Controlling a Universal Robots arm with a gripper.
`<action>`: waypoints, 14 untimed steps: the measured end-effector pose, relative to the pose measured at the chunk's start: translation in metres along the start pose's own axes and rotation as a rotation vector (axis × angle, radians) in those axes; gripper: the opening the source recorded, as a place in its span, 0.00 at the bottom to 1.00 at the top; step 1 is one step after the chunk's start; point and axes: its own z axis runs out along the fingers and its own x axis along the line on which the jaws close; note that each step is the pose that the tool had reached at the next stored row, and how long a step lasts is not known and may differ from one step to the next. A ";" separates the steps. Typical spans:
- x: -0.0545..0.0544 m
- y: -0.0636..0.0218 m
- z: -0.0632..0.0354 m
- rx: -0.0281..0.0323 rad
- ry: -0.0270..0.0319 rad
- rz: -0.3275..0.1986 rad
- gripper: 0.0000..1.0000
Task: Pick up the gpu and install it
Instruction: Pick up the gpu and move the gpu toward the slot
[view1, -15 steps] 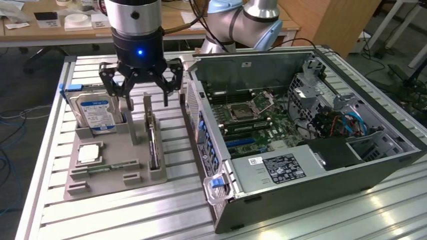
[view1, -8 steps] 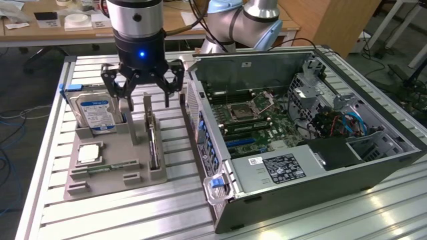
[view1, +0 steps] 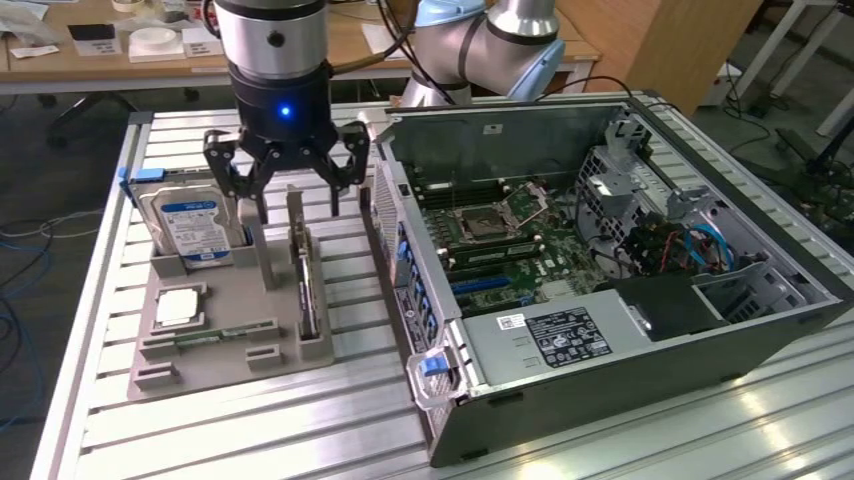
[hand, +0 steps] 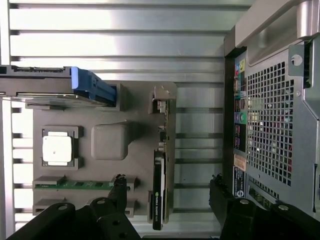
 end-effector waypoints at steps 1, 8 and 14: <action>0.000 0.0000 0.0003 0.0000 0.0000 0.000 0.76; 0.000 -0.0002 0.0035 0.0000 0.0000 0.000 0.76; -0.001 -0.0003 0.0064 0.0001 0.0000 0.000 0.76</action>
